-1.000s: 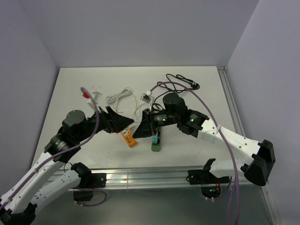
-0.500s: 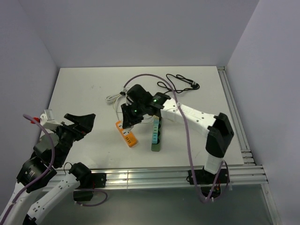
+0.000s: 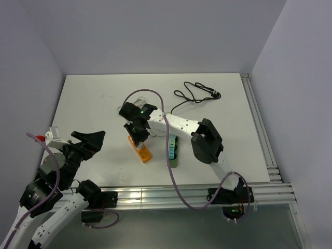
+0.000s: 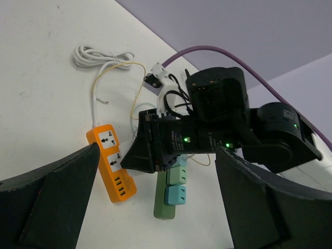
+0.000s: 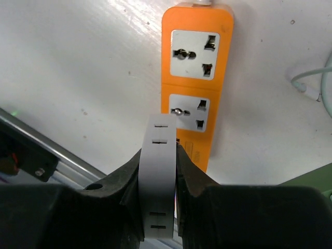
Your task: Insert the plug
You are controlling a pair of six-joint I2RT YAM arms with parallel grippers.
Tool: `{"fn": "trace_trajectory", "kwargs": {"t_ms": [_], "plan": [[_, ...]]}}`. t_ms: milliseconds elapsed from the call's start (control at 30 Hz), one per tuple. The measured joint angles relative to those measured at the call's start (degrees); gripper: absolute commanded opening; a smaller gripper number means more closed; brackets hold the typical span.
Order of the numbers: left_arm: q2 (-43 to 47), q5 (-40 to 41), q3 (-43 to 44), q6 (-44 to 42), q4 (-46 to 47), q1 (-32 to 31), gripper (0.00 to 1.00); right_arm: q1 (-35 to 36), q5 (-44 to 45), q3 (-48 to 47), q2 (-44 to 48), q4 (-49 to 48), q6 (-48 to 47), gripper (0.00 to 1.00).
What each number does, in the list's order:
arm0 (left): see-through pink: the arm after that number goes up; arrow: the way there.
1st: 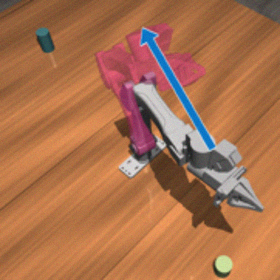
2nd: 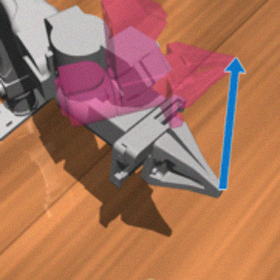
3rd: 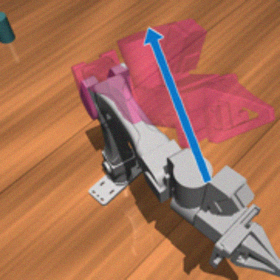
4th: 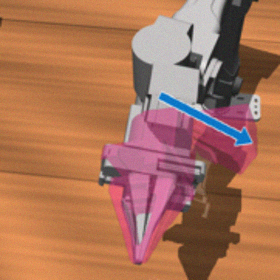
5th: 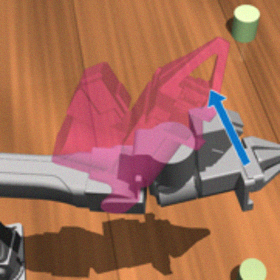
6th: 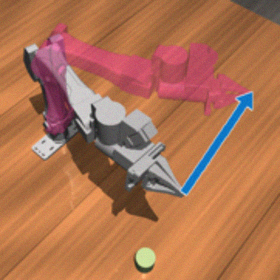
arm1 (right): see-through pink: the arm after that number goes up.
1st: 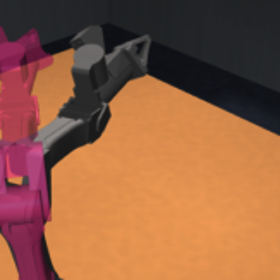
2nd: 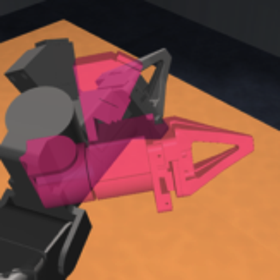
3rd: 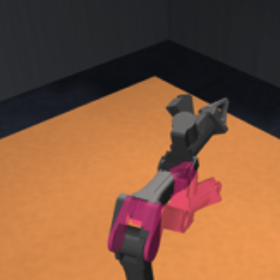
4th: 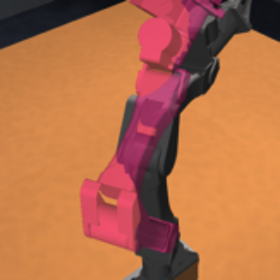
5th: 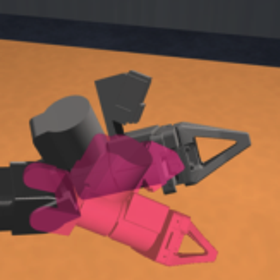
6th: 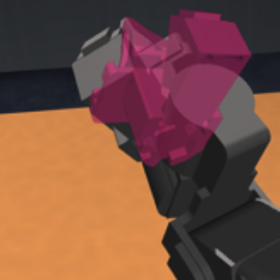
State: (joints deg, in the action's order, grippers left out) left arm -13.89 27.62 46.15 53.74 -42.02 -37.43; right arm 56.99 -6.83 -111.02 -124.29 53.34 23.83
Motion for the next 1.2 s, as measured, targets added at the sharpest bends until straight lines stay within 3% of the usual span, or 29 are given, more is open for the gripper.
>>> {"fn": "trace_trajectory", "kwargs": {"t_ms": [367,1200], "plan": [[2.14,-1.03,-0.94,-0.04,0.26,0.00,0.97,0.22,4.57,-2.34,-3.82,5.29,-0.81,0.00],[2.12,-3.43,-2.60,-0.04,1.33,0.00,0.97,0.22,7.65,-3.98,-5.14,5.49,-1.01,0.00]]}}
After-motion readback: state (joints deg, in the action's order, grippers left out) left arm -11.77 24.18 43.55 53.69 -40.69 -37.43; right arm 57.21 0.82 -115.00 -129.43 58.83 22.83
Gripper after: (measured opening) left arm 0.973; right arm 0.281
